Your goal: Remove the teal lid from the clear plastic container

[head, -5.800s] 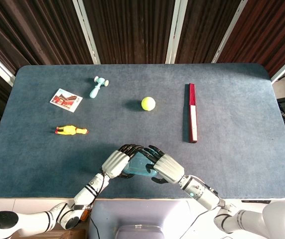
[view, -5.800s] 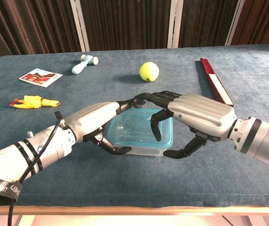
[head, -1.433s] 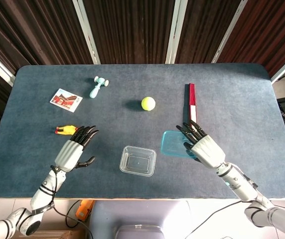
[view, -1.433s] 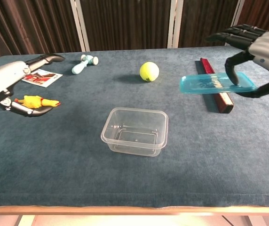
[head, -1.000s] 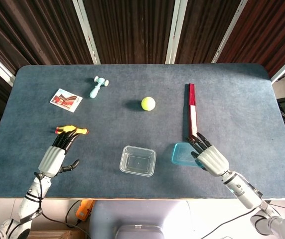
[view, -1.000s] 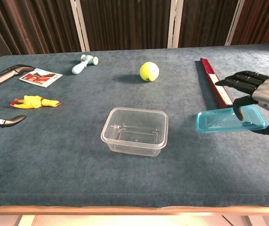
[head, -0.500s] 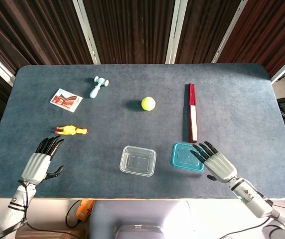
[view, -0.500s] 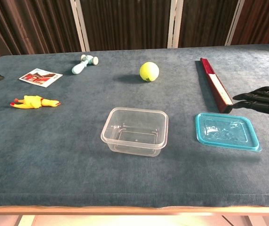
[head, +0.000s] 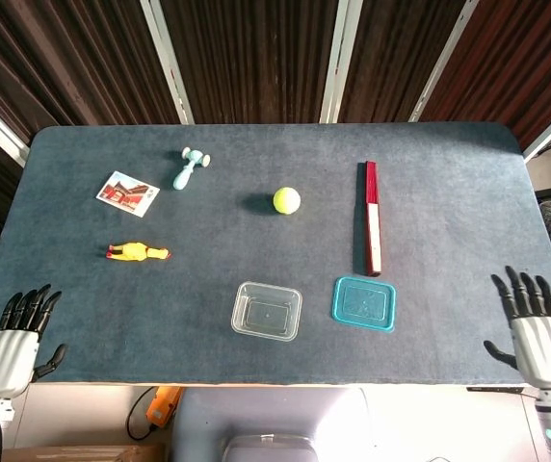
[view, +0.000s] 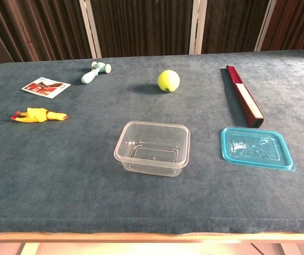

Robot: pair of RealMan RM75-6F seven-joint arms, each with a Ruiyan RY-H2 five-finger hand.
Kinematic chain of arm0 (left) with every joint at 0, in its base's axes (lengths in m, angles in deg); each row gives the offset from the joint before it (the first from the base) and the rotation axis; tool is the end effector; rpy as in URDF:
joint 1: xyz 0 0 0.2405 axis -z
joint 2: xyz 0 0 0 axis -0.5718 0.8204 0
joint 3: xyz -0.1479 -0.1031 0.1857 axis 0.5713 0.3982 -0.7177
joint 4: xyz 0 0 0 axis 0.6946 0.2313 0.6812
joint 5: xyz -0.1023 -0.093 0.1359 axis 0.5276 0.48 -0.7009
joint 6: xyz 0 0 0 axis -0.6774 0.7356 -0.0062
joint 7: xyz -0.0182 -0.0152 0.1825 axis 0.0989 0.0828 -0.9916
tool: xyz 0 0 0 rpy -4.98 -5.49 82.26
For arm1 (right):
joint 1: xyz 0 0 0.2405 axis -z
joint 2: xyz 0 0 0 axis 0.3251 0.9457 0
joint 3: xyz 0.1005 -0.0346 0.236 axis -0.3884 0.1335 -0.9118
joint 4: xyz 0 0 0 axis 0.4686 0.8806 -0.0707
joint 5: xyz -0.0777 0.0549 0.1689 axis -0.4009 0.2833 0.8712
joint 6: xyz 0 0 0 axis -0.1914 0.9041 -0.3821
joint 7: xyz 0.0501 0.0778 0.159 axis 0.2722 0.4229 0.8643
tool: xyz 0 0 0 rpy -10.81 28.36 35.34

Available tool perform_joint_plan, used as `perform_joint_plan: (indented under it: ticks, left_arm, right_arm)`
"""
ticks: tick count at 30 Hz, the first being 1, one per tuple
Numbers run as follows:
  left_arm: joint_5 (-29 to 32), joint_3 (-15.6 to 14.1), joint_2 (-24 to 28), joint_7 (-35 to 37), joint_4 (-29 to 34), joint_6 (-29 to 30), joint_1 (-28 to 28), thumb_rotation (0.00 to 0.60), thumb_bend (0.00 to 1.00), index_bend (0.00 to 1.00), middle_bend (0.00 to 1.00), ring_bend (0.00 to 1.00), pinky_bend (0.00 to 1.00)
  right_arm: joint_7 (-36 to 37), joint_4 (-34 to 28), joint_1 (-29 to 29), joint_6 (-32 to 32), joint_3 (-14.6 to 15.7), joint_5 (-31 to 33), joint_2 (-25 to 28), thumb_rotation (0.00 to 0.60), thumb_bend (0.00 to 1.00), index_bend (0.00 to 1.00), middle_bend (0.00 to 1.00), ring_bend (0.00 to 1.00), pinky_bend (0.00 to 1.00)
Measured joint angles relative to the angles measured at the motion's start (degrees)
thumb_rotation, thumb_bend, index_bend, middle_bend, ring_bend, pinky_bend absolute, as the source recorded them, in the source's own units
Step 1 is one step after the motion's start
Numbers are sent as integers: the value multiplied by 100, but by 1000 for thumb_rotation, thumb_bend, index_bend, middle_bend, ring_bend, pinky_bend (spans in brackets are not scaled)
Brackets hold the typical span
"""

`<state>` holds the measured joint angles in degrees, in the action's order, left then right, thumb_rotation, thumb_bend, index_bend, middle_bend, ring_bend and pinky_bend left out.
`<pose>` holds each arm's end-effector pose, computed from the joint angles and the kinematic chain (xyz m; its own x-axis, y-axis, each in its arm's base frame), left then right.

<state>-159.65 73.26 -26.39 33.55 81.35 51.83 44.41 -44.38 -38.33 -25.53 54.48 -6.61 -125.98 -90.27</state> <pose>-0.2994 0.2197 0.1372 0.4841 0.0078 0.8750 0.8698 -0.1134 -0.4802 -0.3077 -0.2080 0.1797 0.6004 0.0625 0.7972 -0.7996 0.0314 0.5997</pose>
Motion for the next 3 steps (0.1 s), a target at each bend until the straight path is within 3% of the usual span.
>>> perform_joint_plan:
  ticks: [3]
  left_arm:
    - [-111, 22, 19, 92, -38, 71, -83, 600, 316, 0, 0, 0, 0]
  right_arm:
    - [163, 24, 108, 21, -128, 74, 8, 600, 55, 0, 0, 0, 0]
